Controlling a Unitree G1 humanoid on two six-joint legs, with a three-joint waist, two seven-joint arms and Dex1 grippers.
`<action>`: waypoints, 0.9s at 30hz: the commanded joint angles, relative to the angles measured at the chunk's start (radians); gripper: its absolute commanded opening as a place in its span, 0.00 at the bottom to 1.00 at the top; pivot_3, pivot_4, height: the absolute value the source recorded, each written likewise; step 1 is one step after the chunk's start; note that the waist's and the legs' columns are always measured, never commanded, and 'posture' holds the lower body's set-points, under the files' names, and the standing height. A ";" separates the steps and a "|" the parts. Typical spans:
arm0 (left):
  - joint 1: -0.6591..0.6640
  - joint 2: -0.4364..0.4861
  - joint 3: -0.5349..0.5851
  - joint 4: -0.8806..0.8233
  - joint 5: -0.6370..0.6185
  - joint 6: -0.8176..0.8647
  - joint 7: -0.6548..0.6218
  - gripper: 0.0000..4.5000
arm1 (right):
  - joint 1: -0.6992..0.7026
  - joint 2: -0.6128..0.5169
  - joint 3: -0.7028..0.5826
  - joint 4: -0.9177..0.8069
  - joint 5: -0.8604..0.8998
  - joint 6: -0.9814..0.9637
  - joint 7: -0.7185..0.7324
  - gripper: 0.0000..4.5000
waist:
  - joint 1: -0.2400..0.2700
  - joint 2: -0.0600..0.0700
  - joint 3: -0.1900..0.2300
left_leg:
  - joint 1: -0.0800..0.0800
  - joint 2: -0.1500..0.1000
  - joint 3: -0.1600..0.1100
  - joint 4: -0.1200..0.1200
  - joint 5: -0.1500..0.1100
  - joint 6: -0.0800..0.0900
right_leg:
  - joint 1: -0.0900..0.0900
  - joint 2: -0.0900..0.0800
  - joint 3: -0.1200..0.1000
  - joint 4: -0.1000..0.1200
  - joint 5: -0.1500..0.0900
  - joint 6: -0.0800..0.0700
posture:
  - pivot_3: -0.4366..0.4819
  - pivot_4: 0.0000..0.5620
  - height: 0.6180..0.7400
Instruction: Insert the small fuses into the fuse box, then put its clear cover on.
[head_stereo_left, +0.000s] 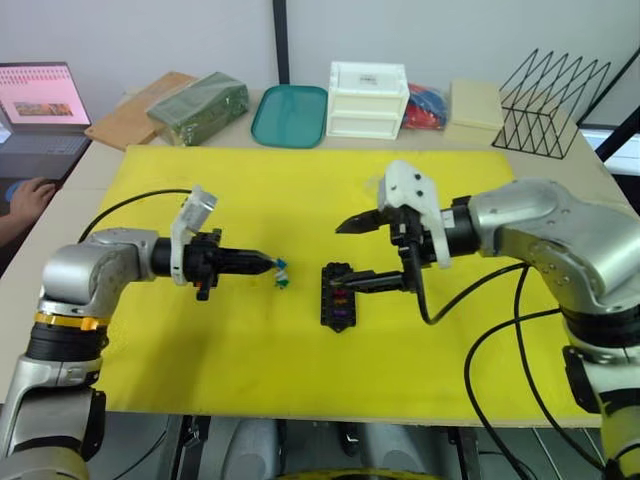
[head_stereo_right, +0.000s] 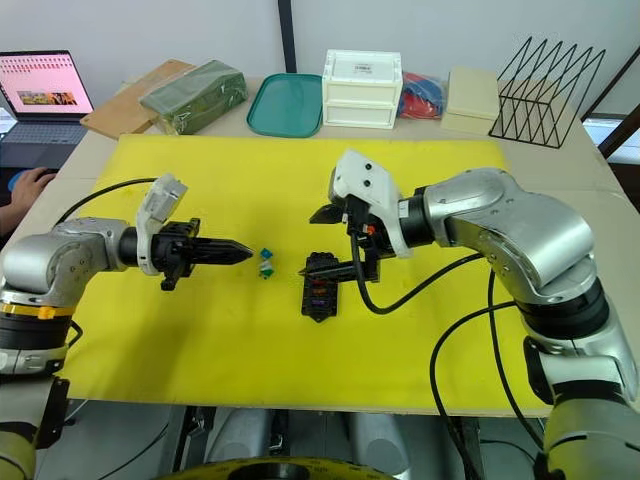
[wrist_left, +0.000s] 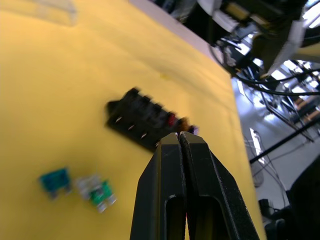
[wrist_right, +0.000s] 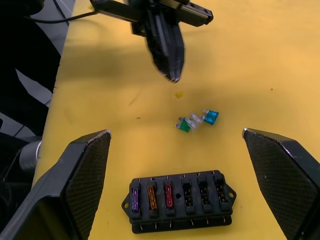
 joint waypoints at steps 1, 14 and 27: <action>-0.006 0.016 -0.012 0.022 0.020 -0.032 0.019 0.01 | -0.012 -0.013 0.009 -0.012 -0.022 -0.036 0.004 1.00 | -0.003 0.000 0.000 | 0.000 0.000 0.000 0.000 0.000 0.000 | 0.000 0.000 0.000 0.000 0.000 0.000 | 0.48 0.27 1.00; -0.053 0.045 -0.060 0.323 0.027 0.117 -0.025 0.41 | 0.027 -0.030 0.017 -0.035 -0.054 -0.083 0.012 1.00 | -0.004 0.000 0.000 | 0.000 0.000 0.000 0.000 0.000 0.000 | -0.001 0.001 0.000 0.000 0.000 0.000 | 0.48 0.27 1.00; -0.217 -0.085 -0.070 0.623 0.052 0.182 0.029 0.41 | 0.036 -0.038 0.030 -0.049 -0.072 -0.092 0.004 1.00 | -0.005 0.000 0.000 | -0.001 -0.001 0.000 0.002 0.000 0.001 | -0.001 0.001 -0.001 0.000 0.000 0.000 | 0.48 0.27 1.00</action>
